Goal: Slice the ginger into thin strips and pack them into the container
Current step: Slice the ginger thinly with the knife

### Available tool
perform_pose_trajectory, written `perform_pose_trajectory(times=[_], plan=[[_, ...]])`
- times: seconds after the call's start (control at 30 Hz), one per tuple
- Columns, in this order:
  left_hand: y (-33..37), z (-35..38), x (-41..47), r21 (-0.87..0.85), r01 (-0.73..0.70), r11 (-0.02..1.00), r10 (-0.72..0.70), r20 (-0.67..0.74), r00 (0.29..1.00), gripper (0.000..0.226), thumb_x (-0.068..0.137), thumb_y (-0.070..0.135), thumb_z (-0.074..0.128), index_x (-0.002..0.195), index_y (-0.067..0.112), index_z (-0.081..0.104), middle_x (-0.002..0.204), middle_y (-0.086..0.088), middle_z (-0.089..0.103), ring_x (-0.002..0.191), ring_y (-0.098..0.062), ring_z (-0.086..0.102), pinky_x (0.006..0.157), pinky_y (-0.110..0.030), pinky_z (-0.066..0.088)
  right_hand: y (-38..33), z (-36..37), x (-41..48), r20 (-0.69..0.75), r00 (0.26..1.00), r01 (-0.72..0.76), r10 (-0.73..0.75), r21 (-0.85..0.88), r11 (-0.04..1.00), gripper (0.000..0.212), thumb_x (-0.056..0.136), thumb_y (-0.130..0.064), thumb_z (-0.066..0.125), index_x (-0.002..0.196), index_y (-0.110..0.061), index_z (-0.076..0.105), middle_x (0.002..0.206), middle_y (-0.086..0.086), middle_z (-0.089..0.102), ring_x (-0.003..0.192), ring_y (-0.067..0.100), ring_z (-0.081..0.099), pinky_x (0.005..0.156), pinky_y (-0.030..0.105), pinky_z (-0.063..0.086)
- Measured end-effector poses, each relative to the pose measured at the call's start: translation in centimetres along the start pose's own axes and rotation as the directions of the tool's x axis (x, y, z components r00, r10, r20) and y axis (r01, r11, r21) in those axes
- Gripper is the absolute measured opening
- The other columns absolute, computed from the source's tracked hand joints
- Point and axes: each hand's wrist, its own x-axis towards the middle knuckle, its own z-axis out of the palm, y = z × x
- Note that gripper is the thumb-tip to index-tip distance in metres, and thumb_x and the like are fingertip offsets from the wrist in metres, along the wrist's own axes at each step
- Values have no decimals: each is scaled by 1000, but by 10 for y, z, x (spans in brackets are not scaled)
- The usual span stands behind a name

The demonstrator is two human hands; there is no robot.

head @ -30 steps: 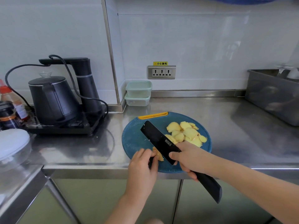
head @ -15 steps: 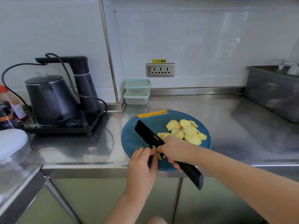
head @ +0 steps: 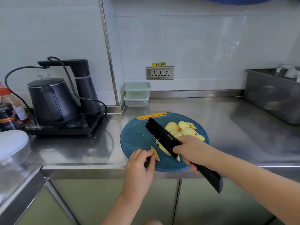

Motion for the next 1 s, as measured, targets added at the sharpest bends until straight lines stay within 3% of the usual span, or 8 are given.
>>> perform_pose_trajectory(times=[0.3, 0.63, 1.0], plan=[[1, -1, -2, -6, 7, 1000, -7, -4, 1000, 12, 79, 1, 73, 78, 13, 69, 78, 9, 62, 73, -6, 54, 66, -18, 47, 6, 6, -3, -65, 998, 35, -26, 135, 990, 4, 95, -13, 44, 92, -12, 47, 48, 5, 46, 31, 15, 39, 39, 23, 41], [1, 1, -2, 10, -24, 1000, 24, -28, 999, 15, 76, -1, 76, 78, 11, 67, 75, 7, 60, 71, -5, 50, 64, -15, 44, 11, 26, -3, 21, 996, 84, -85, 25, 996, 8, 93, -12, 42, 94, -6, 46, 47, 13, 49, 28, 20, 41, 45, 28, 42], [0, 1, -1, 22, -28, 999, 29, -26, 999, 14, 75, 0, 76, 78, 9, 66, 75, 6, 59, 70, -5, 48, 62, -15, 43, 10, 25, -3, 19, 992, 121, -122, 37, 992, 7, 96, -15, 43, 95, -10, 48, 45, 7, 47, 27, 15, 41, 43, 26, 43]])
